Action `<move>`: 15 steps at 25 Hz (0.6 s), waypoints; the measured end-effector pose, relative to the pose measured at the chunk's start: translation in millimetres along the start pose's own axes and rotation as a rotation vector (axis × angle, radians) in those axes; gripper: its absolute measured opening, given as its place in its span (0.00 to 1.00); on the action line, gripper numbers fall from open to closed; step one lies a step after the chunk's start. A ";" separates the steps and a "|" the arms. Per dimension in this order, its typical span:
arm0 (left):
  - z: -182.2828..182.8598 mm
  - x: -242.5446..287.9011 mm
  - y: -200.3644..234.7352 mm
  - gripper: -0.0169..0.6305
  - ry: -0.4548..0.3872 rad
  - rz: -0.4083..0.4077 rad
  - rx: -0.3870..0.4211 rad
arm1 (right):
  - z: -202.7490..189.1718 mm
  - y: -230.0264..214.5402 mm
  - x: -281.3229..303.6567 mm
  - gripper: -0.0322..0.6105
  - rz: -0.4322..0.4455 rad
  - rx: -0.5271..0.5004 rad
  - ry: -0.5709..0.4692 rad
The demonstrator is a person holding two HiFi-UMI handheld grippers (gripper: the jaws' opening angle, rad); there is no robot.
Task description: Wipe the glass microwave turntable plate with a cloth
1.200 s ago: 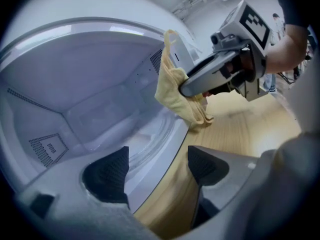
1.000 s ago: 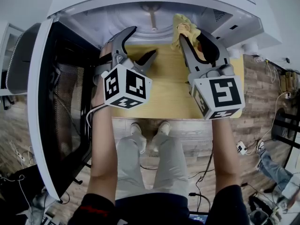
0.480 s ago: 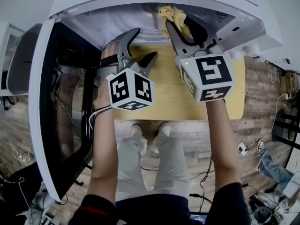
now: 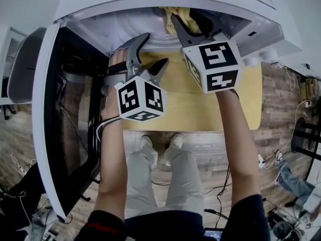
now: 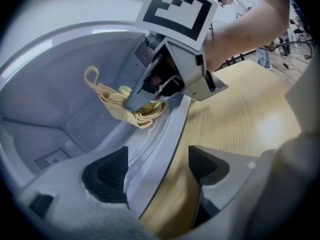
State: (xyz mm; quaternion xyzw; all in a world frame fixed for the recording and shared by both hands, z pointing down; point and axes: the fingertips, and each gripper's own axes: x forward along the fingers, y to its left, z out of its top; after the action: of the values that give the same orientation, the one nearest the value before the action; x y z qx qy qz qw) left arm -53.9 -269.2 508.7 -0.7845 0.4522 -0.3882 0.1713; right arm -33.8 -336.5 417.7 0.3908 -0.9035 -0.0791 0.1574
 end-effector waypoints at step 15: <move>0.6 0.7 0.2 0.60 -0.001 -0.002 0.002 | -2.1 -11.1 23.4 0.26 -0.042 -0.011 0.035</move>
State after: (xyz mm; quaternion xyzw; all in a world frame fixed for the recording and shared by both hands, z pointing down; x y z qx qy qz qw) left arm -53.3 -269.9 508.6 -0.7848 0.4511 -0.3886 0.1719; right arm -40.6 -361.2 422.0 0.4102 -0.8917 -0.0804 0.1736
